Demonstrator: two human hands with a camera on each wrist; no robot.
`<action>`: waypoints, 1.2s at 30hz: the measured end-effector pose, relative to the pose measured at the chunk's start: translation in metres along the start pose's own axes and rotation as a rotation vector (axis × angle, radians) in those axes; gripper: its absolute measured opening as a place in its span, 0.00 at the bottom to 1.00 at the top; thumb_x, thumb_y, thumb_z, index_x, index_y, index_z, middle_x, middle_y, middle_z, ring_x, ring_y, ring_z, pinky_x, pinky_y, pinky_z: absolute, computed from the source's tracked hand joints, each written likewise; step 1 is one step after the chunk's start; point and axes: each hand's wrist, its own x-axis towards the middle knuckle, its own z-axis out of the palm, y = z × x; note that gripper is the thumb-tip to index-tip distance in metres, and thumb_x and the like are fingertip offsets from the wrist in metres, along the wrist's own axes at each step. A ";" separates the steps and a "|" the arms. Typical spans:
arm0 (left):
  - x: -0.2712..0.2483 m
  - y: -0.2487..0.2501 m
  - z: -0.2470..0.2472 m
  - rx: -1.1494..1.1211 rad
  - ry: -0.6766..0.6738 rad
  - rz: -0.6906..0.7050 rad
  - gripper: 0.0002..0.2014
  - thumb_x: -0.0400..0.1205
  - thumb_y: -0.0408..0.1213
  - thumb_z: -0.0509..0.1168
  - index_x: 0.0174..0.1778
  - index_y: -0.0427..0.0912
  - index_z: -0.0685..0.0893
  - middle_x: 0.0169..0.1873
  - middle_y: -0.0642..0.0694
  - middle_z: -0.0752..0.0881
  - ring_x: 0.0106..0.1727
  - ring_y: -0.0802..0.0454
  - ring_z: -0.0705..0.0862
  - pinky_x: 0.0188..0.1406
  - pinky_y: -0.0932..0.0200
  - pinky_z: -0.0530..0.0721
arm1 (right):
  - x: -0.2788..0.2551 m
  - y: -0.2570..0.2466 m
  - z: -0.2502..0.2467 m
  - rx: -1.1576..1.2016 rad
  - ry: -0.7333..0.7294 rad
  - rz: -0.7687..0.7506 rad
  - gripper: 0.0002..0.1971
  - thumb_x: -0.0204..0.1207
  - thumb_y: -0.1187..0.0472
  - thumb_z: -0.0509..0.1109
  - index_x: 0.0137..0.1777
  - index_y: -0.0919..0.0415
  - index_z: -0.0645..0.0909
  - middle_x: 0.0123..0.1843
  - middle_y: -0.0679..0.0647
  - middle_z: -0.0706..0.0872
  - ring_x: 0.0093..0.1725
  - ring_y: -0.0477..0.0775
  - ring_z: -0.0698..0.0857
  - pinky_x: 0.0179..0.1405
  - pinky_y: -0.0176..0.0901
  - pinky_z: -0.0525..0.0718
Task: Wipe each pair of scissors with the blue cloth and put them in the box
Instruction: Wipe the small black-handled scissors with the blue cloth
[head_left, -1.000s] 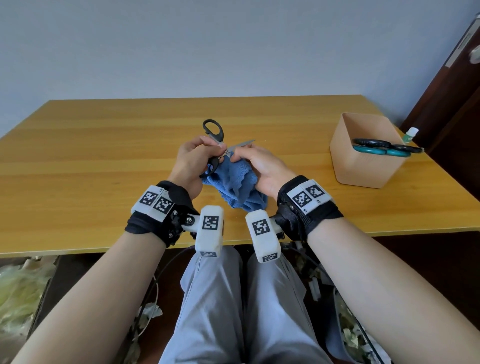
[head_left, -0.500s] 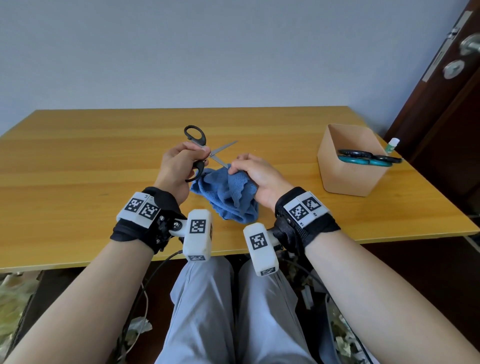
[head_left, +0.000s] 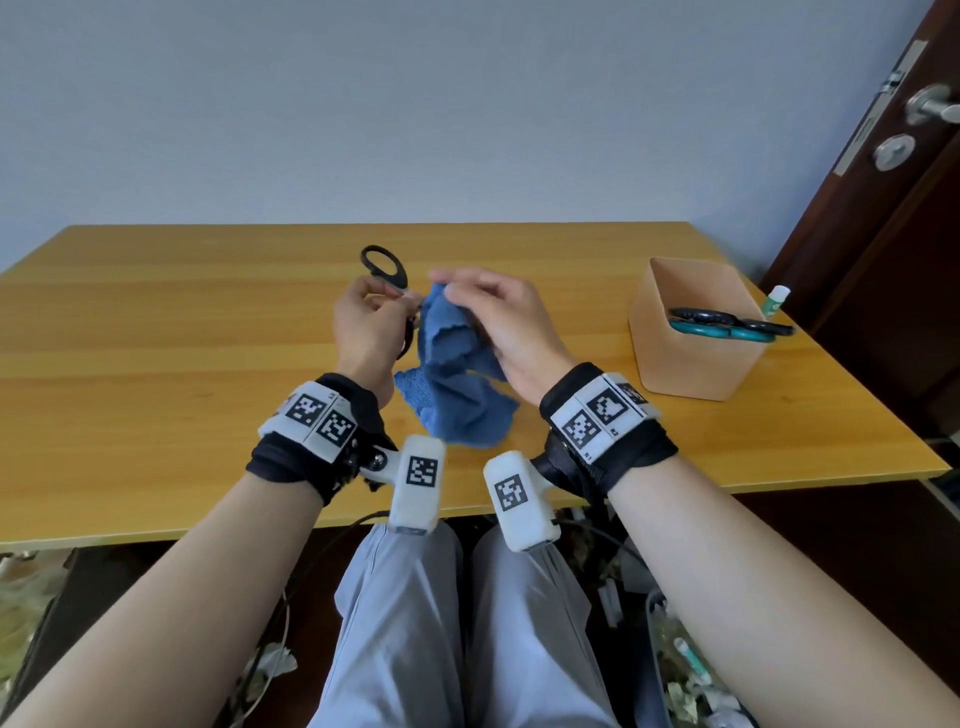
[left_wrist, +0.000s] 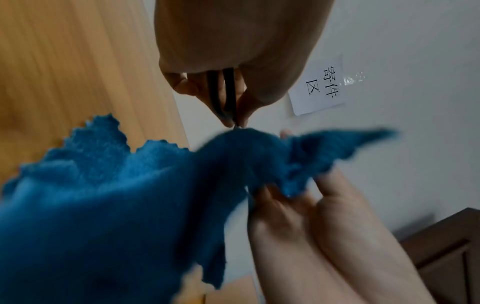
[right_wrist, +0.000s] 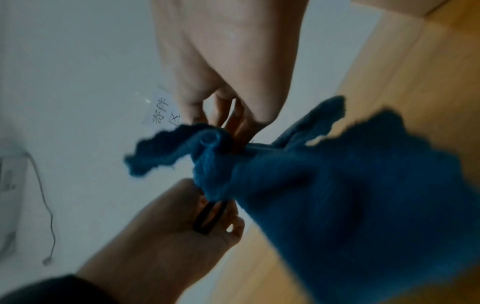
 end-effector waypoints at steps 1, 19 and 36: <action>-0.001 -0.001 0.001 -0.005 0.002 -0.013 0.11 0.81 0.27 0.69 0.39 0.43 0.75 0.38 0.43 0.84 0.34 0.53 0.81 0.36 0.59 0.80 | 0.000 0.002 0.001 -0.088 -0.017 -0.042 0.10 0.76 0.66 0.74 0.56 0.57 0.90 0.57 0.50 0.91 0.59 0.51 0.88 0.62 0.49 0.87; 0.010 -0.004 -0.001 -0.053 0.030 -0.086 0.13 0.81 0.23 0.69 0.35 0.40 0.76 0.43 0.40 0.86 0.32 0.51 0.82 0.27 0.70 0.79 | 0.003 0.025 0.004 -0.356 0.176 -0.385 0.10 0.71 0.75 0.73 0.49 0.62 0.83 0.41 0.46 0.93 0.43 0.42 0.89 0.44 0.39 0.87; 0.012 -0.006 -0.015 -0.279 -0.282 -0.322 0.12 0.86 0.31 0.66 0.37 0.45 0.78 0.38 0.49 0.86 0.37 0.56 0.86 0.32 0.64 0.84 | 0.009 0.023 -0.009 0.809 0.041 0.471 0.11 0.87 0.72 0.56 0.49 0.67 0.80 0.43 0.65 0.89 0.41 0.59 0.90 0.42 0.49 0.92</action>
